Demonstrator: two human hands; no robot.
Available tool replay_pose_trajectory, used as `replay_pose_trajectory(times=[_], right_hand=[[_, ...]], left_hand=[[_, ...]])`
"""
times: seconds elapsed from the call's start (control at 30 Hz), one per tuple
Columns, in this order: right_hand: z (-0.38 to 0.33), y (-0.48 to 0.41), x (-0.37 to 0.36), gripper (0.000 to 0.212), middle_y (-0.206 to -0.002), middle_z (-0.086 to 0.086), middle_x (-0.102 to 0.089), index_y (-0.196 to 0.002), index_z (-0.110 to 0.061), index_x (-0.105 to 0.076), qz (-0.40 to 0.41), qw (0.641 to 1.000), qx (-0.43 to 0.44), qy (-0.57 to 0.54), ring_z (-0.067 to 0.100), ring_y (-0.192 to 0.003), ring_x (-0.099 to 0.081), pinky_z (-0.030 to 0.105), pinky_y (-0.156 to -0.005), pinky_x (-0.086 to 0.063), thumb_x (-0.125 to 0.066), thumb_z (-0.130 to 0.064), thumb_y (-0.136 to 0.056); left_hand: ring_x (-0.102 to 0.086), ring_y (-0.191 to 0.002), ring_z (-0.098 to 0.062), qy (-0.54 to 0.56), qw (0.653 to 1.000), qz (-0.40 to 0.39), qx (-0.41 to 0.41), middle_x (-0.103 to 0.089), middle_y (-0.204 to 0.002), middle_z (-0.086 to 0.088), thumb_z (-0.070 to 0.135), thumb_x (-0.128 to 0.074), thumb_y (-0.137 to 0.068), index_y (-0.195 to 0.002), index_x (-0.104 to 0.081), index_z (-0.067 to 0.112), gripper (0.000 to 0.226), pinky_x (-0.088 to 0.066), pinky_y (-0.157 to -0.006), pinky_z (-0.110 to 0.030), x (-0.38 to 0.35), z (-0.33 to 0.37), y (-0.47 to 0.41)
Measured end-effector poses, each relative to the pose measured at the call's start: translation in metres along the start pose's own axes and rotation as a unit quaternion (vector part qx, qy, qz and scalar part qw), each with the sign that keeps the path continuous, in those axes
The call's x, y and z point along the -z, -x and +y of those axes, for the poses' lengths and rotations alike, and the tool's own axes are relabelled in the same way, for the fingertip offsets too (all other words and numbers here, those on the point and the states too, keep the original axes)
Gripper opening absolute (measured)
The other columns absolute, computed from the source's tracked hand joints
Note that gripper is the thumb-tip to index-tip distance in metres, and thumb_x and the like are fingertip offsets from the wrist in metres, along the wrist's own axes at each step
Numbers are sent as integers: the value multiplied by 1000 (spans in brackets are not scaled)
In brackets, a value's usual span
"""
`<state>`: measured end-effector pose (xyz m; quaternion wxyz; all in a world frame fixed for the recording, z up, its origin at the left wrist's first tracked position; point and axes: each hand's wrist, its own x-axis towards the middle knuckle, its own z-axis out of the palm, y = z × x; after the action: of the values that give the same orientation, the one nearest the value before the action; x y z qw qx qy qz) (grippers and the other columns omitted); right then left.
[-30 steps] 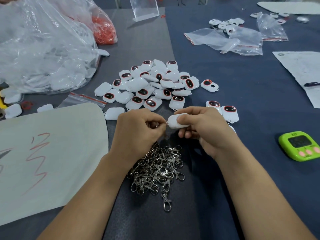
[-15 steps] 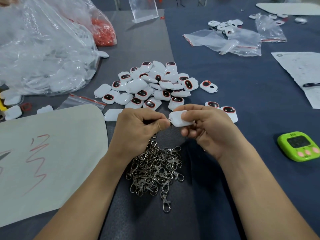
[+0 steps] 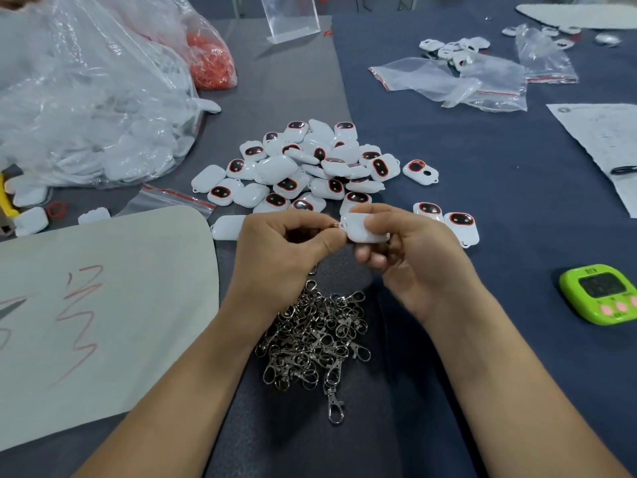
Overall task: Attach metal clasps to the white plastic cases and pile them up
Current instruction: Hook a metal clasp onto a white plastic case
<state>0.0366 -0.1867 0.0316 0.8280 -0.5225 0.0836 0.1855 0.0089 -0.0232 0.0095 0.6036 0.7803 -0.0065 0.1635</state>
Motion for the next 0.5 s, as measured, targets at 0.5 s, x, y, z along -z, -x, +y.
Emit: replay_pose_trajectory(times=[0.5], right_hand=[[17,4,-3,23,-69,6,-70,-85,-24,-78,44,902,260,342,31,-54,-61,32,-47,-49,-71,-3,-81]], left_hand=[[-59,-69,-21,-347,913,-62,-206,-68,-72,5,29,-70,-86,-88,-81,20,15,-49,-65,-38,8,-4,3]])
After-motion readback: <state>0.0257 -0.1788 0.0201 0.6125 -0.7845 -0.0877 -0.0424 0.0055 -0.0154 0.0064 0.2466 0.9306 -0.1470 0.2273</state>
